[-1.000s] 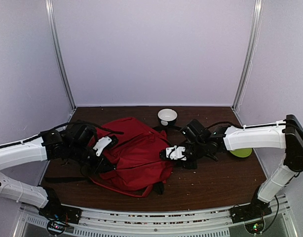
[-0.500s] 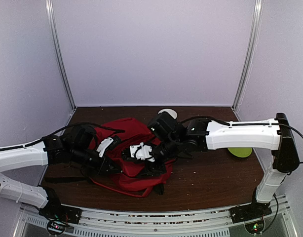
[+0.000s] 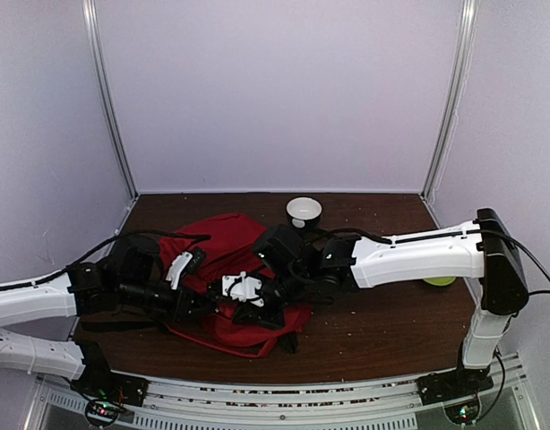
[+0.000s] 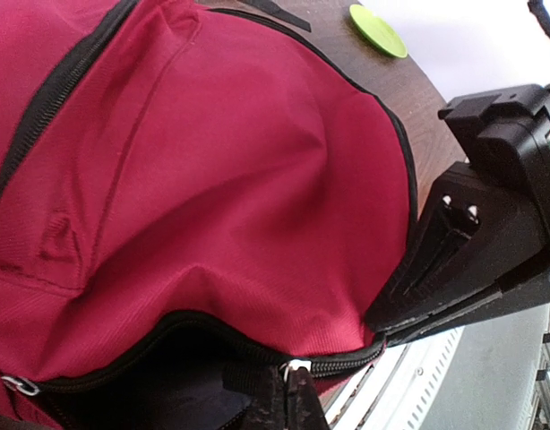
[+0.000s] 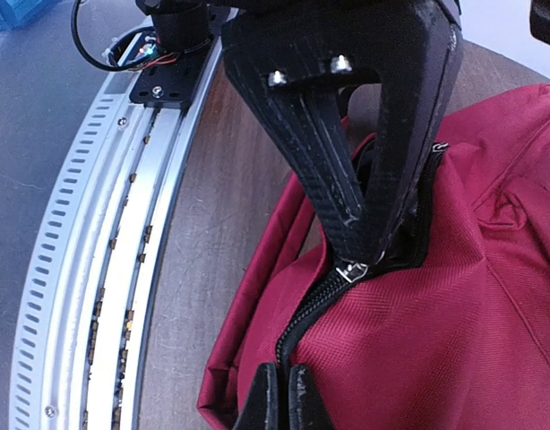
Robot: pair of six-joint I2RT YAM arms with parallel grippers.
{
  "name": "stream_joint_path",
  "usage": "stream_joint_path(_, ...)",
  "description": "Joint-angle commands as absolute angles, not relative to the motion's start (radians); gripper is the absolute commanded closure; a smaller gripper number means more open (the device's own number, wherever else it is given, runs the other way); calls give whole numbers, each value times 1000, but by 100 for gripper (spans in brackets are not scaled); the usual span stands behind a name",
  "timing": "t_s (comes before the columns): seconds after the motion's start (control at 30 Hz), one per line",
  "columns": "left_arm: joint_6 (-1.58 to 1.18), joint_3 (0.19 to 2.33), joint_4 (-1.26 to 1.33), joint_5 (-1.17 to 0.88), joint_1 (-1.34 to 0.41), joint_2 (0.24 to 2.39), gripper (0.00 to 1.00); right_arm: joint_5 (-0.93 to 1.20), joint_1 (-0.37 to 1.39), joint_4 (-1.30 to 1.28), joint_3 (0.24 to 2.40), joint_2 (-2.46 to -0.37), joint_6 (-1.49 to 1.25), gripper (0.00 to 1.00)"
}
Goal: Pack the student bag
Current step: Zip the student bag into the largest pocket of the bag.
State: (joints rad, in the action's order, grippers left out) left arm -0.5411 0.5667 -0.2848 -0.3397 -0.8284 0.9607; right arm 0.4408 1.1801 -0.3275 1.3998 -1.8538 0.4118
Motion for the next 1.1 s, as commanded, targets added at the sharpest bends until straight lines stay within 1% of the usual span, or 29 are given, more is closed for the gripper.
stream_joint_path(0.0, -540, 566, -255, -301, -832, 934, 100, 402, 1183, -296, 1372, -1831, 403, 100)
stream_joint_path(0.2, -521, 618, -490, -120, -830, 960, 100, 392, 1178, -336, 1282, -1738, 455, 100)
stream_joint_path(0.33, -527, 652, -599, -8, -805, 972, 100, 391, 1172, -357, 1241, -1705, 469, 100)
stream_joint_path(0.47, -512, 654, -585, 32, -754, 939, 100, 396, 1170, -350, 1227, -1706, 465, 100)
stream_joint_path(0.57, -508, 679, -591, 72, -735, 955, 100, 400, 1169, -345, 1239, -1717, 457, 100)
stream_joint_path(0.67, -484, 695, -566, 33, -731, 990, 100, 406, 1170, -350, 1257, -1721, 454, 100)
stream_joint_path(0.7, -477, 704, -563, 15, -731, 1001, 100, 404, 1170, -355, 1264, -1719, 448, 91)
stream_joint_path(0.73, -469, 714, -561, -3, -731, 1011, 95, 406, 1168, -364, 1273, -1714, 443, 80)
stream_joint_path(0.77, -458, 722, -556, -25, -730, 1009, 86, 410, 1162, -370, 1282, -1704, 434, 70)
stream_joint_path(0.8, -447, 730, -552, -43, -732, 1001, 82, 420, 1150, -379, 1293, -1693, 423, 60)
stream_joint_path(0.83, -436, 737, -548, -58, -732, 987, 77, 444, 1131, -396, 1313, -1678, 411, 53)
stream_joint_path(0.93, -396, 777, -552, -75, -732, 934, 62, 522, 1048, -494, 1383, -1644, 377, 45)
stream_joint_path(1.0, -360, 817, -568, -61, -731, 908, 53, 540, 974, -509, 1392, -1596, 349, 38)
stream_joint_path(1.03, -346, 844, -590, -28, -731, 902, 47, 531, 934, -509, 1386, -1566, 337, 29)
stream_joint_path(1.07, -324, 870, -616, 8, -730, 899, 41, 512, 896, -511, 1379, -1539, 331, 5)
